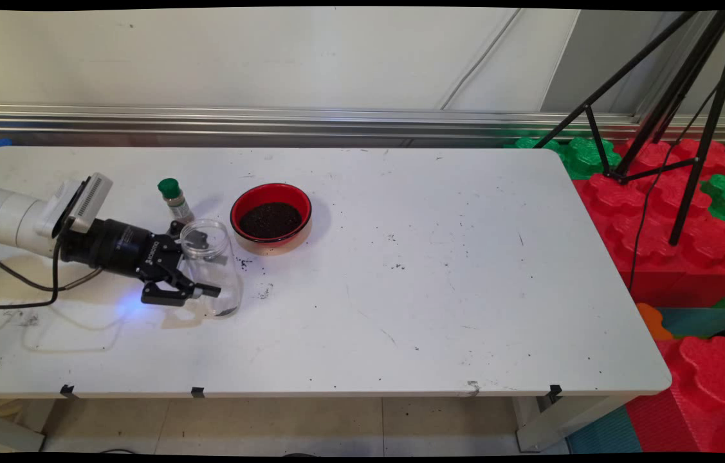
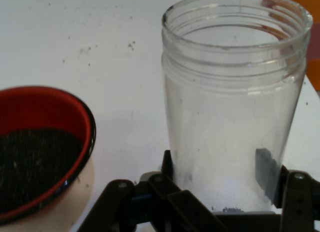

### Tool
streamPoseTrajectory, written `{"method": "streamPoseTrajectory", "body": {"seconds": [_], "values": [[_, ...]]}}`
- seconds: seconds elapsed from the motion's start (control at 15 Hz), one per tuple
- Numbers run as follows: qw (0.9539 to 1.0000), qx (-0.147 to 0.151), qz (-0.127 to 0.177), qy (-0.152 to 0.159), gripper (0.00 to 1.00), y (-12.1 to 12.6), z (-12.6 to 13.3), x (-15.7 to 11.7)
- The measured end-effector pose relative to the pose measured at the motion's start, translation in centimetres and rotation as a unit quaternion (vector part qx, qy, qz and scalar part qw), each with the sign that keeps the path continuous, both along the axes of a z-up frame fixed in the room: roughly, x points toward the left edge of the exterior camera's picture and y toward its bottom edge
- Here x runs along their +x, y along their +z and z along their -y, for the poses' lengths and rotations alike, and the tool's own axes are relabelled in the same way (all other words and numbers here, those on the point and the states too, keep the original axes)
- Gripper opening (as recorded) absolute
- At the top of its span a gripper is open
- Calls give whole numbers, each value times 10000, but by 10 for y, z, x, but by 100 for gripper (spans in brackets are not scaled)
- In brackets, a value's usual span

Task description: Place the picked object on the table

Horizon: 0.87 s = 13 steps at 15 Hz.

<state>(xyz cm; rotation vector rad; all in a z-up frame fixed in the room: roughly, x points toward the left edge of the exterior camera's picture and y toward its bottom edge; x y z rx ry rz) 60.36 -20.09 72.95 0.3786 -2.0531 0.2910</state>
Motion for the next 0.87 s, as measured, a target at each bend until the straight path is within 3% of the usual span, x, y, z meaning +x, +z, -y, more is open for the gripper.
{"method": "streamPoseTrajectory", "body": {"seconds": [0.67, 0.73, 0.87], "values": [[9999, 110, 37, 82, 0, -20, -12, 21], [9999, 125, 33, 85, 100, -22, -12, 23], [9999, 144, 21, 86, 100, -25, -14, 26]]}}
